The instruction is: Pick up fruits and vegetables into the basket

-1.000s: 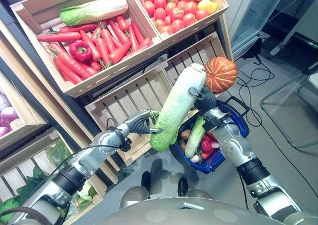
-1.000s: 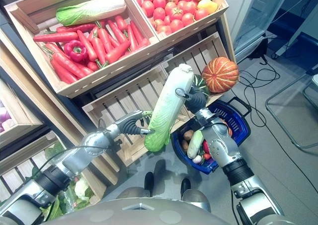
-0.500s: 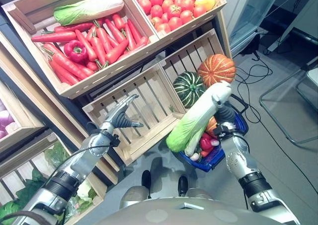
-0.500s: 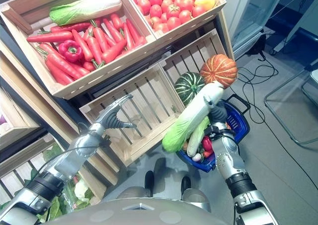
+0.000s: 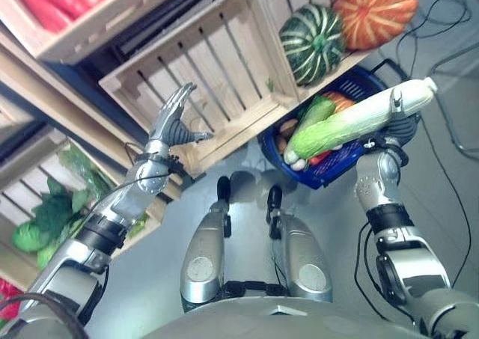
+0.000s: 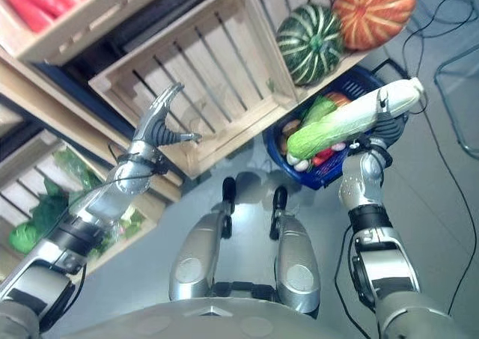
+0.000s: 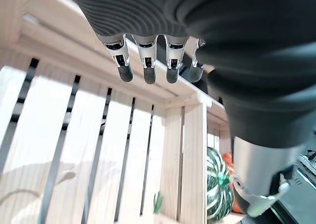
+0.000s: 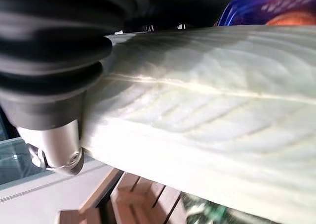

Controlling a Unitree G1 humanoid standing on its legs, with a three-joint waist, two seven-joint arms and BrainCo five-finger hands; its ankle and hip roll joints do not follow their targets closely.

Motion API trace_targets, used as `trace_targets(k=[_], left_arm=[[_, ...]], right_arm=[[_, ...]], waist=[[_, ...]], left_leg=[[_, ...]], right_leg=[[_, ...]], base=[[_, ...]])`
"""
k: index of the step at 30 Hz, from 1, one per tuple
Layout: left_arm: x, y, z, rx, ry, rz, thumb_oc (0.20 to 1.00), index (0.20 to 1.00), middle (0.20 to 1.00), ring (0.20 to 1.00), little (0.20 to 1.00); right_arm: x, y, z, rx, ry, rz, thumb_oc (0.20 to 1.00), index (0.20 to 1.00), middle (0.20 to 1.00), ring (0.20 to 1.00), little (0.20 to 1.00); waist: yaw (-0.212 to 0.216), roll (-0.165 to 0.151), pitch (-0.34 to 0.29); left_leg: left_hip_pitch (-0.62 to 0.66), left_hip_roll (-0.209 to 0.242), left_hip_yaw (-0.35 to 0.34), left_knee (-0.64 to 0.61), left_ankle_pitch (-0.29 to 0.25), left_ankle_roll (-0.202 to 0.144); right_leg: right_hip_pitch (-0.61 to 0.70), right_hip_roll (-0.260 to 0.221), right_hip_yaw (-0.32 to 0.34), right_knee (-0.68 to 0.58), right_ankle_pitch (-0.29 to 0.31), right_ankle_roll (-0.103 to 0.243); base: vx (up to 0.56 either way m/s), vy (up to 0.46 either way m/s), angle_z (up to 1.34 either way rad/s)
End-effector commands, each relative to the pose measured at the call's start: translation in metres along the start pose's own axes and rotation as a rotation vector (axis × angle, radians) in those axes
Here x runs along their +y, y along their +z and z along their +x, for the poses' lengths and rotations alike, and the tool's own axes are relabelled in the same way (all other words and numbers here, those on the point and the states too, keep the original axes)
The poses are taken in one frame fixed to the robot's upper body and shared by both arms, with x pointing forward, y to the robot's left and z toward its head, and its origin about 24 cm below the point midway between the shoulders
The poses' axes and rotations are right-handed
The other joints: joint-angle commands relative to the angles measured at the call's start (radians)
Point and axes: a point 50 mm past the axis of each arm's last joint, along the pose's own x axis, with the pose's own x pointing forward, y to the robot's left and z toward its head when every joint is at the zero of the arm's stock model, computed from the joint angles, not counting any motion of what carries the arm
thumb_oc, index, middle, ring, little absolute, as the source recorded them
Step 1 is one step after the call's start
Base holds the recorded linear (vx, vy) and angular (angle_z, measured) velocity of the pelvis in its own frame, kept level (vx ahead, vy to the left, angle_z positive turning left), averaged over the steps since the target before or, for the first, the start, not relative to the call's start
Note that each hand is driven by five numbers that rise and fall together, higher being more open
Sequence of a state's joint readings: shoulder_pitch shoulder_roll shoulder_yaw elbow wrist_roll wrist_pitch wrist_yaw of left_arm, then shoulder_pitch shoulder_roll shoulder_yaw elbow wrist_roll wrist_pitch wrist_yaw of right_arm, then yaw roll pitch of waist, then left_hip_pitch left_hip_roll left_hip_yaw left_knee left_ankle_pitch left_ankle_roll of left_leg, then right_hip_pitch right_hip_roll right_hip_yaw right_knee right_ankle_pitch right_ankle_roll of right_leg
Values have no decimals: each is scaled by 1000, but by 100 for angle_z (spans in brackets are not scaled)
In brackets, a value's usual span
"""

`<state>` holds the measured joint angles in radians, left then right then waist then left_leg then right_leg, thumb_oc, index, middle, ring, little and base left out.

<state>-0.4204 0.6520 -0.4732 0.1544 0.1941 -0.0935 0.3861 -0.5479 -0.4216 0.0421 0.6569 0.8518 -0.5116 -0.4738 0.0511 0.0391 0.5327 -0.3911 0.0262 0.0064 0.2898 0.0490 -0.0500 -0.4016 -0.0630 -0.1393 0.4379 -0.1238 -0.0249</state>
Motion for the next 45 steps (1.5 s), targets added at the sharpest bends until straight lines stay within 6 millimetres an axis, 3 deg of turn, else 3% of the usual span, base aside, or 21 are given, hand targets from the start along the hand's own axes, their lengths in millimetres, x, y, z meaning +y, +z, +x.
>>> trace_targets(k=[1, 8, 15, 16, 17, 18, 24, 28, 31, 35, 36, 41, 45], left_arm=[[1, 20, 4, -100, 51, -74, 1000, 1000, 1000, 1000, 1000], [-2, 44, 20, -189, 82, -127, 1000, 1000, 1000, 1000, 1000], [-3, 50, 24, -211, 81, -152, 1000, 1000, 1000, 1000, 1000], [-3, 51, 25, -213, 72, -152, 1000, 1000, 1000, 1000, 1000], [-3, 51, 25, -212, 71, -152, 1000, 1000, 1000, 1000, 1000], [-3, 51, 25, -214, 69, -160, 1000, 1000, 1000, 1000, 1000], [-4, 53, 23, -235, 55, -167, 1000, 1000, 1000, 1000, 1000], [0, 51, 21, -259, 31, -178, 1000, 1000, 1000, 1000, 1000], [0, 48, 14, -265, 17, -180, 1000, 1000, 1000, 1000, 1000], [0, 42, 8, -264, 5, -150, 1000, 1000, 1000, 1000, 1000], [2, 38, 6, -256, 4, -144, 1000, 1000, 1000, 1000, 1000], [1, 25, -3, -211, -8, -126, 1000, 1000, 1000, 1000, 1000], [-8, 2, -20, -102, -43, -146, 1000, 1000, 1000, 1000, 1000]], right_arm=[[3, 45, 18, -201, -32, 54, 200, 200, 200, 200, 200], [26, 69, 38, -256, -30, 58, 200, 200, 200, 200, 200], [35, 73, 47, -191, 14, 116, 200, 200, 200, 200, 200], [36, 73, 48, -181, 9, 119, 275, 275, 275, 275, 275], [36, 72, 49, -169, 12, 123, 514, 514, 514, 514, 514], [35, 71, 50, -154, 14, 120, 1000, 1000, 1000, 1000, 1000], [31, 59, 48, -92, 29, 135, 1000, 1000, 1000, 1000, 1000], [29, 52, 46, -51, 57, 53, 1000, 1000, 1000, 1000, 1000], [16, 48, 42, -112, 1, -143, 1000, 1000, 1000, 1000, 1000], [18, 47, 39, -156, 15, -302, 1000, 1000, 1000, 1000, 1000], [16, 45, 37, -175, 8, -410, 1000, 1000, 1000, 1000, 1000], [8, 31, 28, -159, 47, -515, 1000, 1000, 1000, 1000, 1000], [-2, -1, 1, -58, 141, -555, 1000, 1000, 1000, 1000, 1000]], waist=[[-8, -10, -13], [8, 12, -13], [15, 26, -13], [15, 29, -13], [15, 30, -13], [17, 31, -13], [18, 30, -13], [21, 22, -13], [23, 10, -13], [25, -2, -13], [26, -7, -13], [25, -21, -13], [20, -33, -61]], left_leg=[[-96, -30, 16, 220, -167, -3], [-332, -51, 40, 397, -229, 12], [-457, -58, 47, 499, -266, 30], [-474, -61, 48, 516, -274, 34], [-480, -61, 48, 522, -277, 35], [-492, -64, 48, 531, -281, 38], [-491, -72, 45, 537, -283, 39], [-464, -72, 49, 513, -275, 36], [-409, -69, 46, 470, -262, 31], [-337, -68, 37, 397, -235, 24], [-283, -68, 33, 338, -216, 19], [-120, -73, 10, 161, -153, 8], [61, -78, -27, -56, -83, 1]], right_leg=[[15, -19, -16, 14, 9, 46], [-238, -56, -27, 213, -29, 45], [-400, -68, -19, 352, -55, 45], [-422, -70, -16, 377, -61, 45], [-430, -70, -15, 384, -63, 46], [-446, -71, -15, 397, -64, 46], [-448, -69, -17, 404, -59, 51], [-418, -65, -22, 375, -50, 53], [-355, -57, -28, 325, -38, 58], [-272, -44, -26, 243, -21, 62], [-219, -37, -24, 184, -11, 64], [-48, -12, -32, -13, 29, 69], [140, 5, -41, -230, 79, 70]], base=[[-65, -26, 9], [-62, -8, 6], [-2, 7, 5], [17, 12, 7], [24, 10, 10], [26, 2, 7], [26, -12, 2], [22, -44, 2], [52, -41, 2], [24, -26, 2], [37, -30, 1], [33, -18, 0], [73, 8, -5]])
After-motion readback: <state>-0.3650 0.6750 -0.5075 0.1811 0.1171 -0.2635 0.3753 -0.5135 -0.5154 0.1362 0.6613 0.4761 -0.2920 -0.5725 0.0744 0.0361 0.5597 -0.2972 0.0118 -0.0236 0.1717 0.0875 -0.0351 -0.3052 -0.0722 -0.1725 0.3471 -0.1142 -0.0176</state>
